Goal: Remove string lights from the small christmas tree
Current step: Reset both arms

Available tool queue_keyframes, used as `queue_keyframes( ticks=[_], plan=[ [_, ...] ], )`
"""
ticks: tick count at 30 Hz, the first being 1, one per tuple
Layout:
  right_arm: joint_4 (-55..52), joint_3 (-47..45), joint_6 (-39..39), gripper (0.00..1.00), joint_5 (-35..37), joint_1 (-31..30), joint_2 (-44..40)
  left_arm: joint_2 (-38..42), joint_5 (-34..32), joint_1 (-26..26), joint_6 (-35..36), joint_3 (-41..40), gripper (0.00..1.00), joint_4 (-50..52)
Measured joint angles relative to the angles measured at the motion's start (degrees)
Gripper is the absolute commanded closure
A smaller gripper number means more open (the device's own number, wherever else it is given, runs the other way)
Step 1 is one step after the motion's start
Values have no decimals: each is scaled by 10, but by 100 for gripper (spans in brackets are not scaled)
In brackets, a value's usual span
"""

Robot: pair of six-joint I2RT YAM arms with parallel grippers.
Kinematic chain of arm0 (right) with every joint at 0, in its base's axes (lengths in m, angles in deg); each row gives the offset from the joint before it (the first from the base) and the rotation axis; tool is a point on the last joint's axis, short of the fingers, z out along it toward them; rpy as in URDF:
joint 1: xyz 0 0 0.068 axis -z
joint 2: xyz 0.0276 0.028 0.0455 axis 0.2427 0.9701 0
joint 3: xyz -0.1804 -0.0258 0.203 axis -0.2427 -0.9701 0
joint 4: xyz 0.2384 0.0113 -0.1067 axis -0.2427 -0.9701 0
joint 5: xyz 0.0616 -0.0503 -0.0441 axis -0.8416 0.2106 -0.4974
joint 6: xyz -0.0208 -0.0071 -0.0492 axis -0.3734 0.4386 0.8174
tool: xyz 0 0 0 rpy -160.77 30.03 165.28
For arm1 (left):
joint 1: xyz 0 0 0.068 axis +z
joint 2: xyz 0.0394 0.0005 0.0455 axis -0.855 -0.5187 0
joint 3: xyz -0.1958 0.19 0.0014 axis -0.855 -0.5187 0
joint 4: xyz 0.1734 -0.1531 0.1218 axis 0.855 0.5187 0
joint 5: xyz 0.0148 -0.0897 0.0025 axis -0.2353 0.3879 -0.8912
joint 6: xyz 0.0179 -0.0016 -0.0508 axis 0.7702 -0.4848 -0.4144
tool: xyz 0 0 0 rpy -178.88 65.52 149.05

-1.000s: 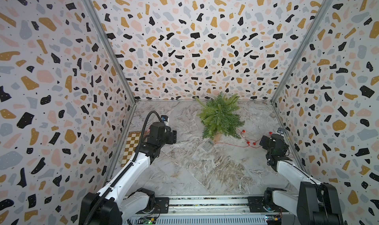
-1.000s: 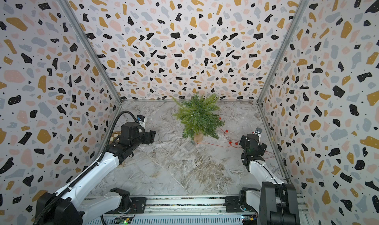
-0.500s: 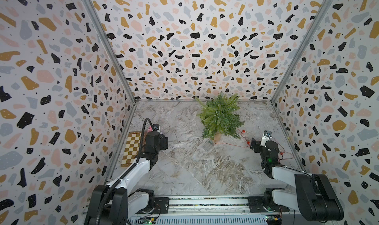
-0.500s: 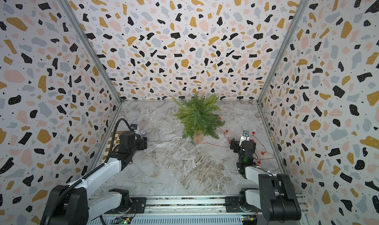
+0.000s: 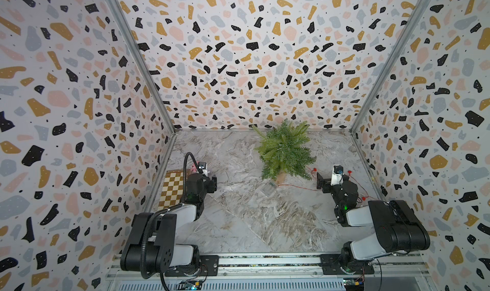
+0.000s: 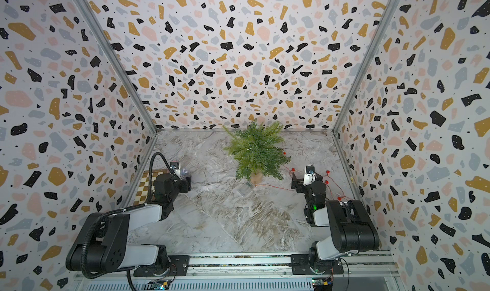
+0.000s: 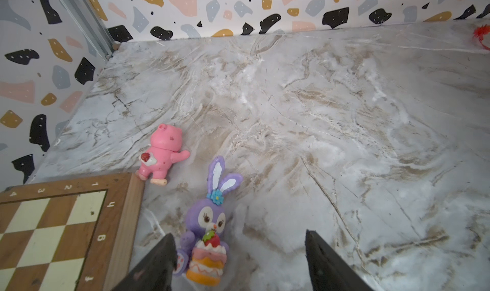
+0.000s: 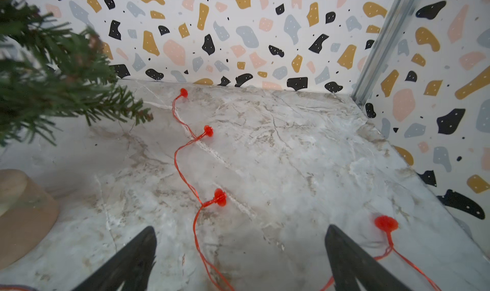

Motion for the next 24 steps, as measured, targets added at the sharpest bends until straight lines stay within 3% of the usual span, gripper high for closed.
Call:
queue_keyframes(
  ticks=[8,24],
  plan=[
    [-2,0,2,1,-3,0,0,-6,-1,0,-1,-7,1,-17],
    [-7,7,2,1,-3,-3,4,-6,-1,0,-1,-7,1,-21]
  ],
)
